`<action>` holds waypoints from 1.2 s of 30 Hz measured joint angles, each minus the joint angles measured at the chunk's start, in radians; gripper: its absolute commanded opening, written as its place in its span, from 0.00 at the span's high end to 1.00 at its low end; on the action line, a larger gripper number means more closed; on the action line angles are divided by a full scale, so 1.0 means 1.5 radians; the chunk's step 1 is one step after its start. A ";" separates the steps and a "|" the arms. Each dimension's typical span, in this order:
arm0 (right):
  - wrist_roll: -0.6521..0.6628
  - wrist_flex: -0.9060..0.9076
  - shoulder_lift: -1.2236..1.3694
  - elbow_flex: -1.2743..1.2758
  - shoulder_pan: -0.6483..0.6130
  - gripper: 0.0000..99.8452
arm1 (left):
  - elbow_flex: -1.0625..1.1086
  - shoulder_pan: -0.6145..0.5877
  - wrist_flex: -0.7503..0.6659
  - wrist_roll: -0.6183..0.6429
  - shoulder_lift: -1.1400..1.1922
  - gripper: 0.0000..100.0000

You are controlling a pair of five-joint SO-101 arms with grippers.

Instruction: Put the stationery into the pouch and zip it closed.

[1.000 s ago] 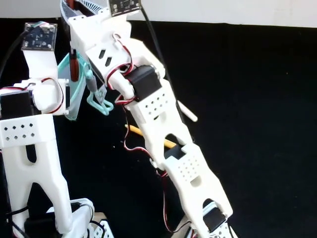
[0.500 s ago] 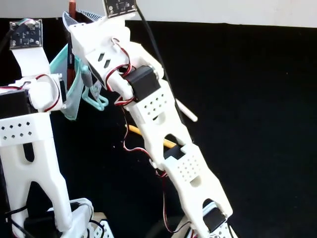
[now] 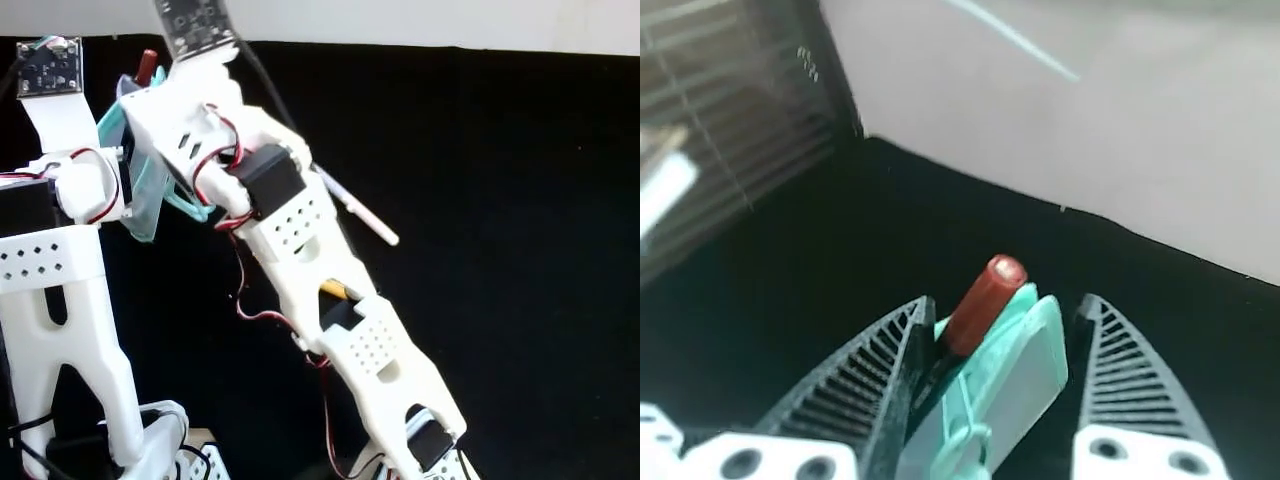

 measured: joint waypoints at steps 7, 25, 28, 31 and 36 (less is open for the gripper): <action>0.007 0.024 -0.014 0.000 -0.001 0.77 | 0.000 0.000 -0.001 0.000 0.002 0.99; 0.011 0.061 -0.149 0.000 -0.009 0.77 | -0.001 -0.005 -0.002 0.001 0.002 0.99; 0.011 0.090 -0.149 0.000 0.007 0.77 | -0.027 -0.005 -0.001 0.001 0.010 0.99; 0.011 0.132 -0.149 0.000 0.029 0.77 | -0.066 -0.005 0.018 0.001 0.014 0.99; 0.011 0.207 -0.149 0.000 0.068 0.77 | -0.142 0.024 0.083 -0.001 0.023 0.99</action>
